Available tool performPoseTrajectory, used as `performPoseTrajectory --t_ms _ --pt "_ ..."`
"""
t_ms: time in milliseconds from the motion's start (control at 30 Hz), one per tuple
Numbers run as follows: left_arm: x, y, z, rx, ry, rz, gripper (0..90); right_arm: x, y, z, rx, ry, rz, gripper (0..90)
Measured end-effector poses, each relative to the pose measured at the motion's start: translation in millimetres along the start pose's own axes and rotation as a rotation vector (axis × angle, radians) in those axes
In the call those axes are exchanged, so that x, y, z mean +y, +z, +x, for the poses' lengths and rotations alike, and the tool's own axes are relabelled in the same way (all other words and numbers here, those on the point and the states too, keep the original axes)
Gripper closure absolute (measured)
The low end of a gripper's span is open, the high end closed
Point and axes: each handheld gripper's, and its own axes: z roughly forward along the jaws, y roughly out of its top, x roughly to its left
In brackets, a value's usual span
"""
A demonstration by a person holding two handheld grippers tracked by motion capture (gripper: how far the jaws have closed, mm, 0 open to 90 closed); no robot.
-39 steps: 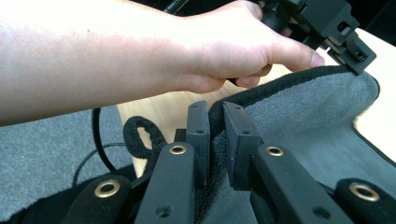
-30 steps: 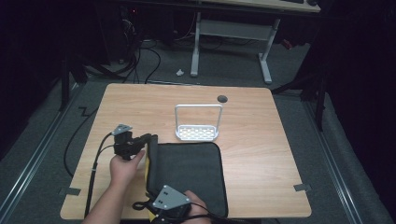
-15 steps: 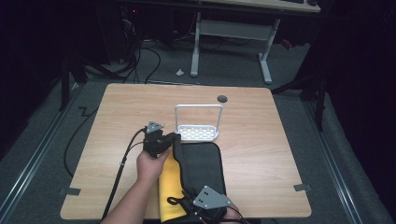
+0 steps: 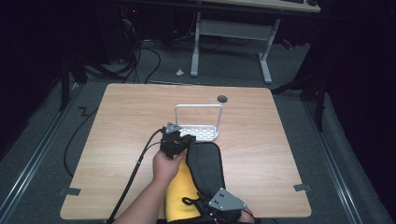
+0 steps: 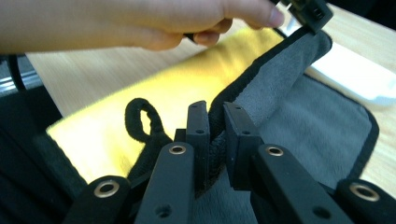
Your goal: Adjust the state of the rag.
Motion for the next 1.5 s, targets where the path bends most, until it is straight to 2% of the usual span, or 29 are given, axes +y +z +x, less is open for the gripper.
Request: performPoseTrajectory --t_ms 133,267,333,467,533,567,600,667,700,733,767,833,867,900,1033,1067,1100,1133,1167,1200,1300,1333,1367,1500 --pt "5.2 3.2 -9.1 -0.01 0.007 -0.006 84.2 -8.6 -4.0 -2.0 -0.016 0.008 0.014 81.9" --pt "11.2 4.7 -18.6 -0.019 0.023 -0.021 84.2 -9.4 -10.4 -6.3 -0.029 0.032 -0.007 81.9" --pt "13.2 6.4 -21.6 -0.016 0.035 -0.012 84.2 -9.5 -14.2 -9.7 -0.04 0.04 -0.017 81.8" --pt "10.5 18.9 -22.5 -0.019 0.018 0.016 83.6 -15.1 -15.0 -15.2 -0.06 0.043 0.015 81.4" --pt "9.2 22.9 -23.5 -0.019 0.02 0.031 82.9 -19.8 -15.7 -16.8 -0.066 0.045 0.037 77.6" --pt "6.7 32.2 -25.0 -0.043 0.004 0.062 79.0 -21.8 -15.9 -17.2 -0.061 0.042 0.041 70.6" --pt "5.9 34.4 -26.5 -0.05 -0.002 0.067 73.8 -23.6 -16.5 -17.4 -0.067 0.047 0.039 68.2" --pt "5.2 35.4 -29.1 -0.062 0.002 0.053 69.9 -24.8 -17.5 -19.0 -0.082 0.056 0.031 65.9" --pt "5.9 34.0 -32.6 -0.09 0.001 0.029 66.3 -24.2 -18.2 -20.1 -0.098 0.061 0.022 65.2" --pt "5.9 34.0 -32.6 -0.09 0.001 0.029 63.4 -24.2 -18.2 -20.1 -0.098 0.061 0.022 65.2" --pt "7.1 31.1 -34.6 -0.111 0.002 0.019 59.8 -22.4 -20.5 -22.9 -0.121 0.072 0.001 64.0" --pt "7.7 28.1 -35.1 -0.123 0.001 0.014 55.4 -21.4 -23.1 -26.1 -0.143 0.069 -0.017 64.1" --pt "7.7 28.1 -35.1 -0.123 0.001 0.014 54.5 -21.4 -23.1 -26.1 -0.143 0.069 -0.017 64.1" --pt "7.1 26.2 -34.5 -0.125 0.001 0.013 54.0 -20.5 -26.6 -30.5 -0.157 0.091 -0.033 64.1" --pt "-1.2 14.7 -26.9 -0.125 0.005 0.011 54.0 -20.5 -31.5 -34.9 -0.175 0.103 -0.046 64.8" --pt "-8.1 5.9 -20.6 -0.113 0.018 0.012 54.2 -20.6 -34.0 -37.5 -0.183 0.107 -0.057 65.3" --pt "-8.1 5.9 -20.6 -0.113 0.018 0.012 54.4 -20.6 -34.5 -38.6 -0.182 0.105 -0.056 65.6" --pt "-15.8 -4.4 -13.1 -0.11 0.022 0.014 54.4 -20.4 -35.1 -39.9 -0.19 0.107 -0.058 66.3" --pt "-15.8 -4.4 -13.1 -0.11 0.022 0.014 54.6 -20.2 -35.4 -41.3 -0.19 0.116 -0.06 66.6" --pt "-24.4 -14.5 -5.6 -0.097 0.021 0.016 55.0 -20.2 -35.1 -42.7 -0.188 0.116 -0.06 67.1" --pt "-36.5 -29.8 5.5 -0.072 0.024 0.015 55.3 -21.0 -33.8 -45.8 -0.197 0.123 -0.051 68.2" --pt "-36.5 -29.8 5.5 -0.072 0.024 0.015 55.4 -21.0 -33.8 -45.8 -0.197 0.123 -0.051 68.2" --pt "-43.5 -39.8 11.9 -0.061 0.016 0.014 55.5 -22.8 -31.5 -47.5 -0.199 0.13 -0.042 68.5" --pt "-58.1 -61.6 18.3 -0.054 0.017 0.008 55.4 -26.4 -25.7 -51.3 -0.191 0.146 -0.02 69.1"
